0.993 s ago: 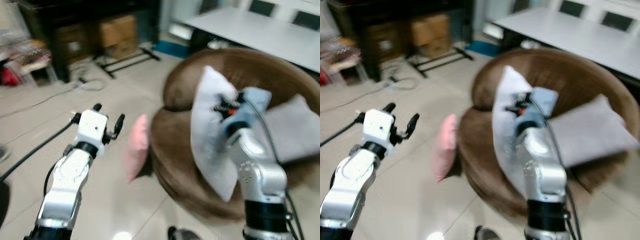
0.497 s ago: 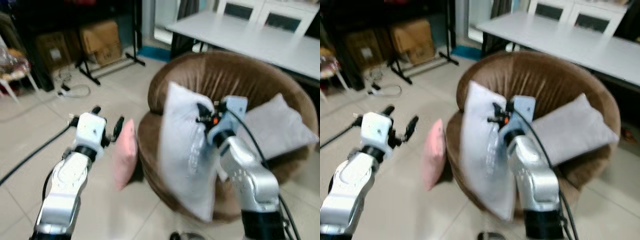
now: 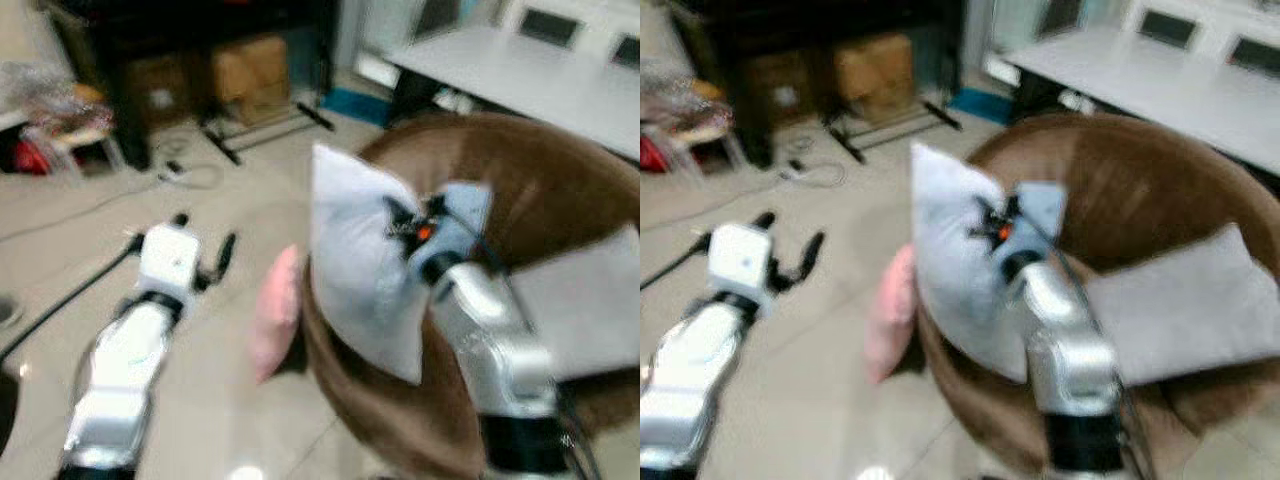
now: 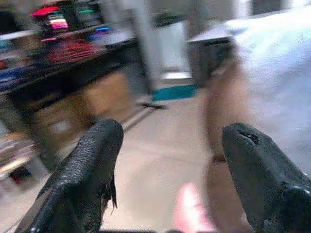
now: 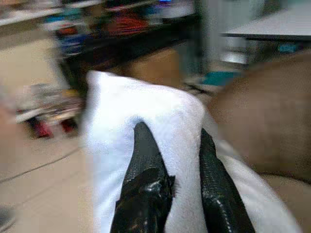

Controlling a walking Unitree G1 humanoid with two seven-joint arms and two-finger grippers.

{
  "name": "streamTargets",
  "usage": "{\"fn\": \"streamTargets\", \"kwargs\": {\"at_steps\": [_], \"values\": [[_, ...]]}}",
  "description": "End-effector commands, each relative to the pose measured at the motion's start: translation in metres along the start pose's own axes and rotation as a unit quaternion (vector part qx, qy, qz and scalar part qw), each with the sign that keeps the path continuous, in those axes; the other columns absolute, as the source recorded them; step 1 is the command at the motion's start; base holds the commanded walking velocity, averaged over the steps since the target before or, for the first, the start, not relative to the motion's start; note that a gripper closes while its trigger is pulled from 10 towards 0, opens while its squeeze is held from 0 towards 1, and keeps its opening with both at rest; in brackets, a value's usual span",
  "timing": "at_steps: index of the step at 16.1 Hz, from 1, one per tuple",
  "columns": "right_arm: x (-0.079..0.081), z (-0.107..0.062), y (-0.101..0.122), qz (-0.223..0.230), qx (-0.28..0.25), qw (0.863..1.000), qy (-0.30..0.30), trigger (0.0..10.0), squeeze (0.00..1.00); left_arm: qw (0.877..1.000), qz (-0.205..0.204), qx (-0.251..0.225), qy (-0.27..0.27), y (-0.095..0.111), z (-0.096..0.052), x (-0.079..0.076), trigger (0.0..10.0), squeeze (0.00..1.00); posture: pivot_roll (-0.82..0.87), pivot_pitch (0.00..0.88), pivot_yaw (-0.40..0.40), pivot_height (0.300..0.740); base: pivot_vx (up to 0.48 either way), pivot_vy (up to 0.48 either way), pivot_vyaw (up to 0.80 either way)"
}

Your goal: Move the pillow to the sofa from floor

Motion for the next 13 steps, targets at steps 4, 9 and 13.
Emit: {"fn": "streamTargets", "kwargs": {"at_steps": [4,9,13], "values": [[0.005,0.000,0.012,0.008,-0.022,1.000,0.007,10.0,0.00,1.000,0.004,0.003,-0.006,-0.001,-0.004,0.003,10.0,0.00,0.02,0.000,-0.028,0.740,0.336,0.000,-0.80],[0.004,-0.003,0.010,0.011,-0.019,1.000,0.003,10.0,0.00,1.000,0.007,0.008,-0.016,-0.002,-0.006,0.000,10.0,0.00,0.03,0.000,-0.025,0.740,0.322,0.000,-0.48],[0.007,-0.004,0.009,0.005,-0.014,1.000,0.013,10.0,0.00,0.996,0.006,0.020,-0.085,-0.007,-0.014,-0.017,10.0,0.00,0.03,0.000,-0.027,0.740,0.000,0.000,0.00]]}}
Point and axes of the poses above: a point about 5 cm out from each wrist's last joint towards the gripper, its own z axis pointing out of the wrist towards the gripper, its own y axis along the axis of the wrist's last joint, x = y × z, the point moved 3 cm from there along z, pointing out of the wrist towards the gripper, and after that the axes turned 4 degrees about z, right-handed, at the moved point
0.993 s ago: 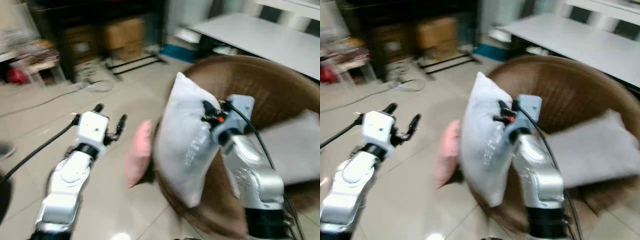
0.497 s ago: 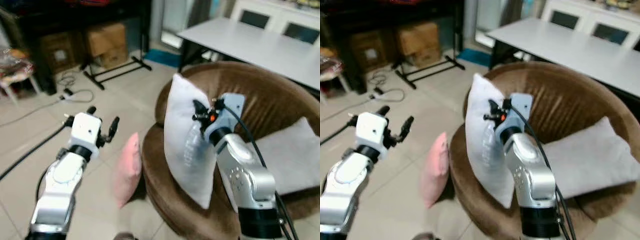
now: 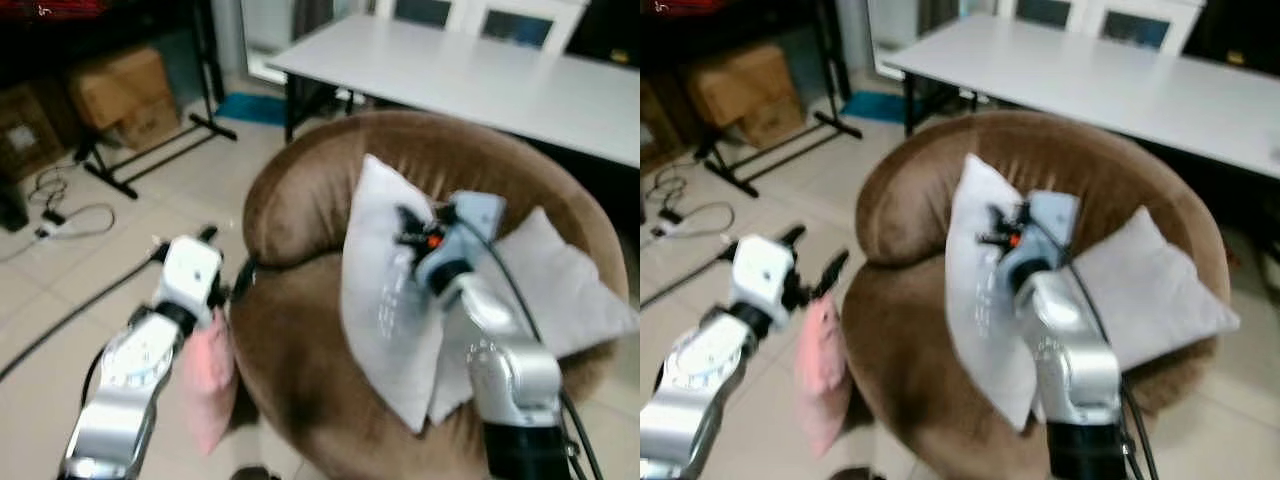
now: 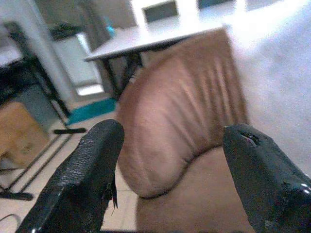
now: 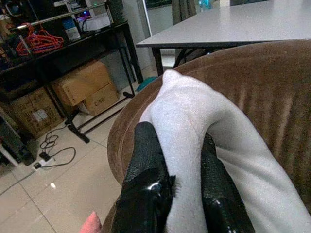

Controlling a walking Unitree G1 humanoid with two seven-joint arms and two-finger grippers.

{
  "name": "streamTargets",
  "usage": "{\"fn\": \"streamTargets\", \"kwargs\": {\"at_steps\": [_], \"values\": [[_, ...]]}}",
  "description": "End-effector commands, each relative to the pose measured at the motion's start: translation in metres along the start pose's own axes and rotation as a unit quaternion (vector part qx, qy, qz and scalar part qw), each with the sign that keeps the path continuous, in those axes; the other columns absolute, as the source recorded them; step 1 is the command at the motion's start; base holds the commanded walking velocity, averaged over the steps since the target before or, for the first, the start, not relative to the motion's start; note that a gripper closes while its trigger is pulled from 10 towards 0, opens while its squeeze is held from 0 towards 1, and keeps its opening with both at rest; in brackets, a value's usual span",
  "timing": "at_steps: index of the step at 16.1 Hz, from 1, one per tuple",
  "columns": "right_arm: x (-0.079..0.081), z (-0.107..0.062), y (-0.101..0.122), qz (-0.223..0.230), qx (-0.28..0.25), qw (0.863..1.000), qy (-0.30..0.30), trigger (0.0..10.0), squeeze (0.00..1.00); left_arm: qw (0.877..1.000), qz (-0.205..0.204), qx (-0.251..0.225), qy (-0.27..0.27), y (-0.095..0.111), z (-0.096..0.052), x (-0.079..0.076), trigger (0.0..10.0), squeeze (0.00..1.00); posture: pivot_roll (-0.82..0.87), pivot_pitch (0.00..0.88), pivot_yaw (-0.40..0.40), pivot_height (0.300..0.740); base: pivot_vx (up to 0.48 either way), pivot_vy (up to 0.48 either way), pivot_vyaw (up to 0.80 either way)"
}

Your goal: Move the pillow to the sofa from floor

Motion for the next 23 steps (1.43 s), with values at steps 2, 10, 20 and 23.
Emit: {"fn": "streamTargets", "kwargs": {"at_steps": [2,10,20,23], "values": [[0.002,-0.003,0.014,-0.002,-0.021,1.000,0.014,10.0,0.00,0.999,-0.007,-0.008,-0.046,0.006,-0.001,-0.013,10.0,0.00,0.03,0.000,-0.028,0.740,0.000,0.000,0.00],[0.037,0.006,0.029,0.034,-0.003,0.997,0.065,10.0,0.00,0.989,-0.022,0.023,-0.148,-0.001,-0.013,-0.028,10.0,0.00,0.03,0.000,-0.017,0.740,0.000,0.000,0.00],[-0.109,0.005,-0.018,0.267,0.037,0.937,-0.224,10.0,0.00,0.954,-0.079,0.052,-0.283,-0.001,-0.028,-0.044,10.0,0.00,0.02,0.000,0.008,0.740,0.000,0.000,0.00],[-0.113,0.015,-0.019,0.229,0.052,0.949,-0.211,10.0,0.00,0.945,-0.102,0.063,-0.304,-0.002,-0.028,-0.045,10.0,0.00,0.02,0.000,0.006,0.740,0.000,0.000,0.00]]}}
Point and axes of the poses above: a point about 5 cm out from each wrist's last joint towards the gripper, its own z axis pointing out of the wrist towards the gripper, its own y axis along the axis of the wrist's last joint, x = y × z, the point moved 3 cm from there along z, pointing out of the wrist towards the gripper, and after that the axes turned 4 degrees about z, right-handed, at the moved point
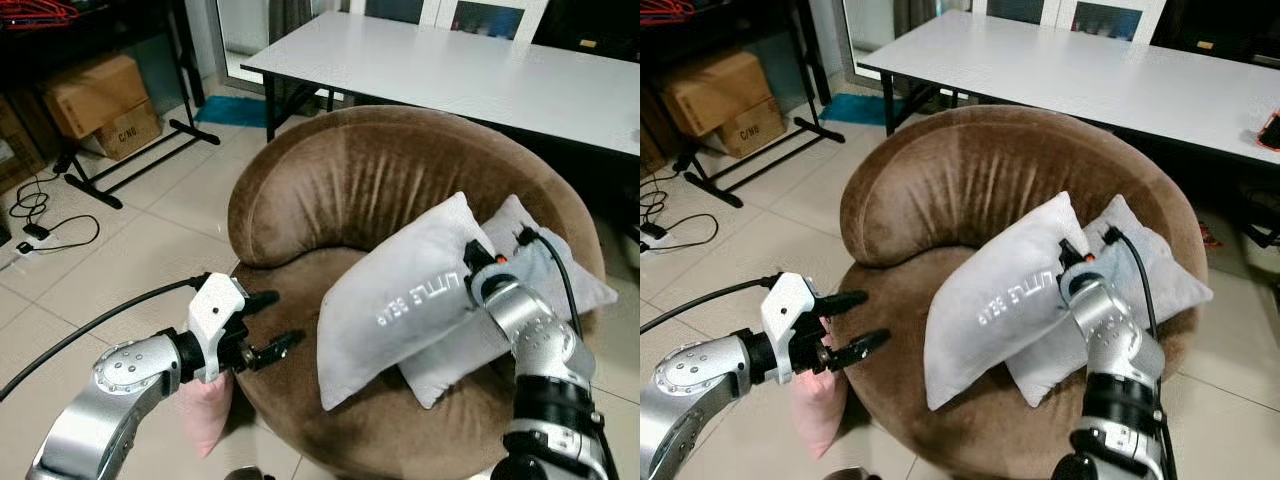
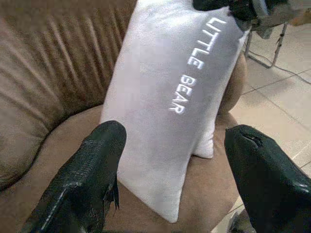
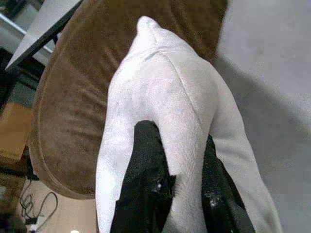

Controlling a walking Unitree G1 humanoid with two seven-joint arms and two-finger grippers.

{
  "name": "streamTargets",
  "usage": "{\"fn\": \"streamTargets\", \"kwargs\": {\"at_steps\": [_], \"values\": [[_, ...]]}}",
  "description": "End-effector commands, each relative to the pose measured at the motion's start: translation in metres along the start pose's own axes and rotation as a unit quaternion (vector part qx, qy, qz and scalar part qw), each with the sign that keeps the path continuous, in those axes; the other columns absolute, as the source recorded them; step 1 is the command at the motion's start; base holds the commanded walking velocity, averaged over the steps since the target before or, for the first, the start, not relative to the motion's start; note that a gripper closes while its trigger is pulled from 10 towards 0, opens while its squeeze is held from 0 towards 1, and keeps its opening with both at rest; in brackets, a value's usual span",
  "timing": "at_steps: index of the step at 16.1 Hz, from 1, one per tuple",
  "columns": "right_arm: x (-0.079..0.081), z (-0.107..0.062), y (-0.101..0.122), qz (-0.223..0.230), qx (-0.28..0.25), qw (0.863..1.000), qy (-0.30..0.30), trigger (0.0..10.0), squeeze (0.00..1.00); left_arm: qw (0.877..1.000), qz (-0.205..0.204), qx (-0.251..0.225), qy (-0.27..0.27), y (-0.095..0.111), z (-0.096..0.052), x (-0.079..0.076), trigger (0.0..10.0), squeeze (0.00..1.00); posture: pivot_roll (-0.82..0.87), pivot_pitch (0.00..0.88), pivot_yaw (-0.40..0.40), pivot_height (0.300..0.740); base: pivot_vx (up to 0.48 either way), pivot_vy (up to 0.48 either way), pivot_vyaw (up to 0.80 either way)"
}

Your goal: Move the pillow to the sofa from floor

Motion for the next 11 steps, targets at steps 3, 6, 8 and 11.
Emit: {"fn": "streamTargets", "kwargs": {"at_steps": [3,6,8,11], "values": [[-0.005,0.009,0.011,-0.033,-0.014,0.999,-0.024,10.0,0.00,0.997,-0.033,0.030,-0.070,-0.003,-0.003,-0.006,10.0,0.00,0.03,0.000,-0.004,0.740,0.000,0.000,0.00],[-0.014,0.009,0.009,-0.040,-0.018,0.998,-0.036,10.0,0.00,0.996,-0.004,0.023,-0.081,0.006,-0.006,-0.002,10.0,0.00,0.02,0.000,0.008,0.740,0.000,0.000,0.00],[-0.026,0.007,0.009,-0.046,-0.028,0.997,-0.061,10.0,0.00,0.996,0.007,0.011,-0.088,0.013,-0.007,-0.003,10.0,0.00,0.02,0.000,0.010,0.740,0.000,0.000,0.00],[-0.034,0.005,0.011,-0.057,-0.041,0.995,-0.068,10.0,1.00,0.997,0.013,0.003,-0.080,0.016,-0.006,-0.001,10.0,0.00,0.02,0.000,0.016,0.740,0.000,0.000,0.00]]}}
Point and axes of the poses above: a point about 5 cm out from each wrist's last joint towards the gripper, its own z axis pointing out of the wrist towards the gripper, its own y axis along the axis of the wrist's last joint, x = y × z, the point moved 3 cm from there along z, pointing out of the wrist towards the gripper, and after that the axes turned 4 degrees about z, right-handed, at the moved point
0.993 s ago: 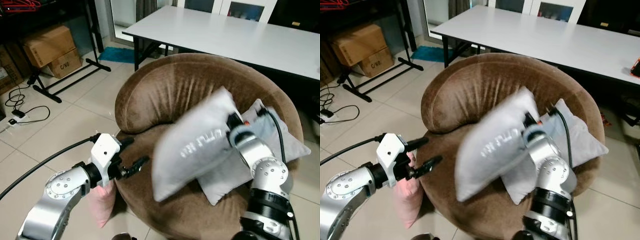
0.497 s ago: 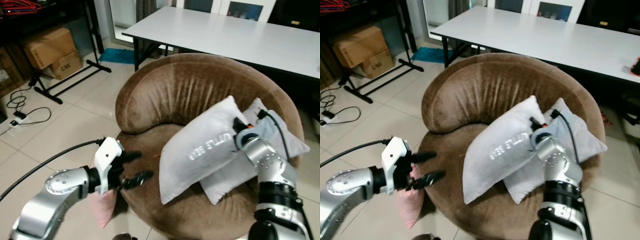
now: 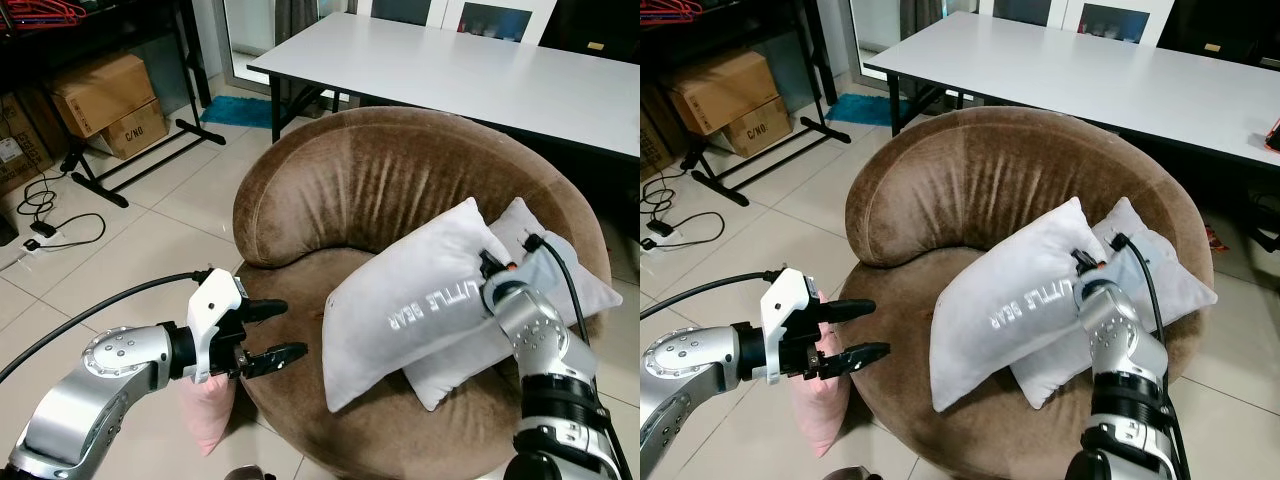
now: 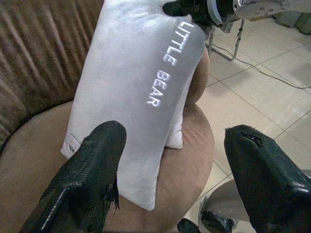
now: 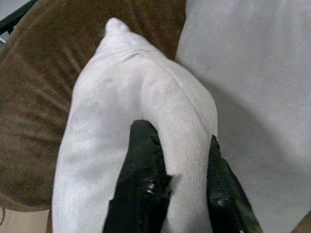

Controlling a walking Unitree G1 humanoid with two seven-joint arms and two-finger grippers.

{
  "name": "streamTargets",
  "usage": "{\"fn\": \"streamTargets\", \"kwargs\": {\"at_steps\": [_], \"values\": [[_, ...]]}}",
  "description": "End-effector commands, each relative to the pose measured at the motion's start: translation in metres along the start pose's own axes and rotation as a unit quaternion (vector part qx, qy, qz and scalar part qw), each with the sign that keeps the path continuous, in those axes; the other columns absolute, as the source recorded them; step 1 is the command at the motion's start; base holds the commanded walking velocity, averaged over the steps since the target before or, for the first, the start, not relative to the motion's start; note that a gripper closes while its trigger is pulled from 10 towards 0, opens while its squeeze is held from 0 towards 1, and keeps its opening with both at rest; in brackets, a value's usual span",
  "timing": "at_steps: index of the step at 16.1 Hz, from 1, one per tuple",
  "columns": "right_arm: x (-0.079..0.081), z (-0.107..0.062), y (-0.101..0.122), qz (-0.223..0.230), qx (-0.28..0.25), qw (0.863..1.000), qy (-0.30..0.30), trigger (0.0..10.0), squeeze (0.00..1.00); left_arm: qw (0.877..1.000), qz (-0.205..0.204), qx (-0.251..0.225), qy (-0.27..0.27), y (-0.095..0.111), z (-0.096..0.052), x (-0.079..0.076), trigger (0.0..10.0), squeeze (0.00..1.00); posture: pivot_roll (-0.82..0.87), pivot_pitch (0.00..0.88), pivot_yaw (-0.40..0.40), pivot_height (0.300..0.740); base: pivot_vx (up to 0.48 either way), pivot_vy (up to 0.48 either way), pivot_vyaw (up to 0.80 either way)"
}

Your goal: Move the pillow to the sofa from floor

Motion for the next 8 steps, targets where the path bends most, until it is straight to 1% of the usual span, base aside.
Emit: {"fn": "streamTargets", "kwargs": {"at_steps": [1,2,3,5,6,7,8], "values": [[-0.001,0.000,0.007,-0.010,-0.018,1.000,0.004,10.0,1.00,1.000,0.018,-0.009,0.002,0.008,0.000,0.002,10.0,0.00,0.02,0.000,0.016,0.740,0.000,0.000,0.00],[0.003,-0.002,0.014,-0.018,-0.033,0.999,0.023,10.0,1.00,1.000,0.023,-0.017,0.010,0.010,0.000,0.003,10.0,0.00,0.02,0.000,0.013,0.740,0.000,0.000,0.00],[0.006,-0.006,0.028,-0.025,-0.059,0.997,0.040,10.0,1.00,0.999,0.025,-0.032,0.033,0.014,-0.002,0.006,10.0,0.00,0.02,0.000,0.015,0.740,0.000,0.000,0.00],[0.006,-0.010,0.040,-0.045,-0.078,0.995,0.045,10.0,1.00,0.997,0.027,-0.043,0.058,0.016,-0.003,0.007,10.0,0.00,0.02,0.000,0.013,0.740,0.000,0.000,0.00],[0.014,-0.018,0.051,-0.072,-0.095,0.990,0.079,10.0,1.00,0.994,0.025,-0.051,0.088,0.016,-0.004,0.005,10.0,0.00,0.02,0.000,0.010,0.740,0.000,0.000,0.00],[0.020,-0.025,0.056,-0.092,-0.098,0.986,0.101,10.0,1.00,0.993,0.014,-0.057,0.105,0.015,-0.004,0.004,10.0,0.00,0.02,0.000,0.004,0.740,0.000,0.000,0.00],[0.022,-0.029,0.057,-0.105,-0.101,0.983,0.109,10.0,1.00,0.992,0.014,-0.060,0.112,0.015,-0.005,0.004,10.0,0.00,0.02,0.000,0.004,0.740,0.000,0.000,0.00]]}}
Point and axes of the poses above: a point about 5 cm out from each wrist's last joint towards the gripper, its own z axis pointing out of the wrist towards the gripper, its own y axis along the axis of the wrist's last joint, x = y × z, the point moved 3 cm from there along z, pointing out of the wrist towards the gripper, and after that the axes turned 4 degrees about z, right-handed, at the moved point
